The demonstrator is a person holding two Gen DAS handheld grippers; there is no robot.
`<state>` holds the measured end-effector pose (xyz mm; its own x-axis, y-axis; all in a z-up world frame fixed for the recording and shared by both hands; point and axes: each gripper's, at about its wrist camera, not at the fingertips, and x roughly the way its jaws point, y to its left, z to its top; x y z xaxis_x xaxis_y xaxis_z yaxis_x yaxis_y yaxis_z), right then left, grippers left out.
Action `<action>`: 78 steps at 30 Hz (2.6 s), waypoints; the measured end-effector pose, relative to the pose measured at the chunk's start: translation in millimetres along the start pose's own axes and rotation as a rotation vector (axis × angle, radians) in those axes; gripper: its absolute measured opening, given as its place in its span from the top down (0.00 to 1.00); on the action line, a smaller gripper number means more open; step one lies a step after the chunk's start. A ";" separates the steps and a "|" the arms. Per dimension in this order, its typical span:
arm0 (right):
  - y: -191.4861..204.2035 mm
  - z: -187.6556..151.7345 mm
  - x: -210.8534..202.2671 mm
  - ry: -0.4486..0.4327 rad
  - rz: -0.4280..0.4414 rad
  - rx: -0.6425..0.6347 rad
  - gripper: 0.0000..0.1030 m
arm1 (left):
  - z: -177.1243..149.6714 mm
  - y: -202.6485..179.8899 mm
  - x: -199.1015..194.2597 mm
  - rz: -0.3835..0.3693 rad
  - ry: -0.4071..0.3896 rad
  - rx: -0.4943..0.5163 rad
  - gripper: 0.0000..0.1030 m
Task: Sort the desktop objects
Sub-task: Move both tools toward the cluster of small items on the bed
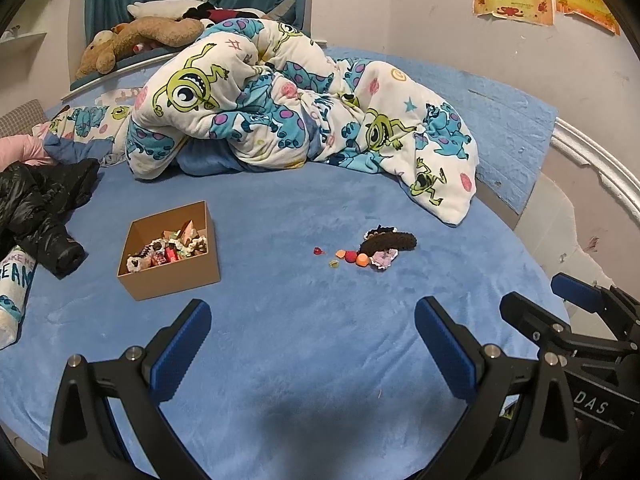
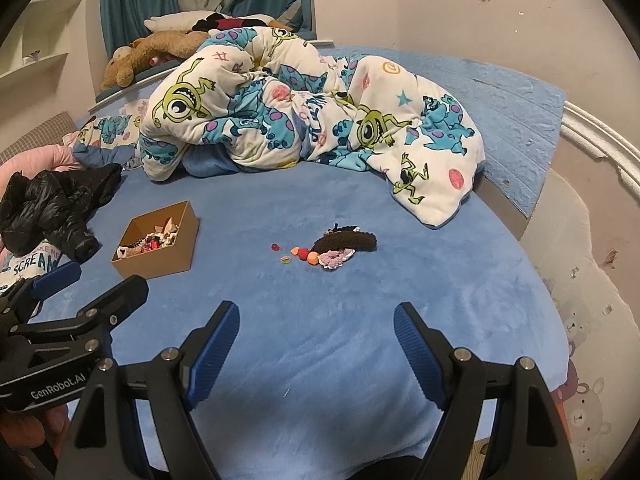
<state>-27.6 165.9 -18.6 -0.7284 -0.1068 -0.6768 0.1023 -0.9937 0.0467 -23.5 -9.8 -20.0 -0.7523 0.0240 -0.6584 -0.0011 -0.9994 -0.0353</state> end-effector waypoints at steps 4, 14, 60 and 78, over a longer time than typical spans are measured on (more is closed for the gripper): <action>-0.5 1.5 7.2 0.005 -0.003 0.002 0.21 | 1.0 2.0 7.2 -0.003 0.005 0.001 0.00; -3.1 8.8 32.2 0.025 -0.004 0.009 0.21 | 5.9 4.0 28.5 -0.012 0.020 0.000 0.00; -27.2 38.0 151.2 0.082 -0.032 0.047 0.21 | 25.5 0.8 156.1 -0.061 0.069 0.035 0.00; -28.8 46.8 207.2 0.102 -0.029 0.039 0.21 | 21.3 2.8 218.8 -0.075 0.090 0.051 0.01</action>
<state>-213.2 170.7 -125.9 -0.6574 -0.0761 -0.7497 0.0545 -0.9971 0.0535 -202.2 -7.9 -148.1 -0.6865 0.0987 -0.7204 -0.0900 -0.9947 -0.0504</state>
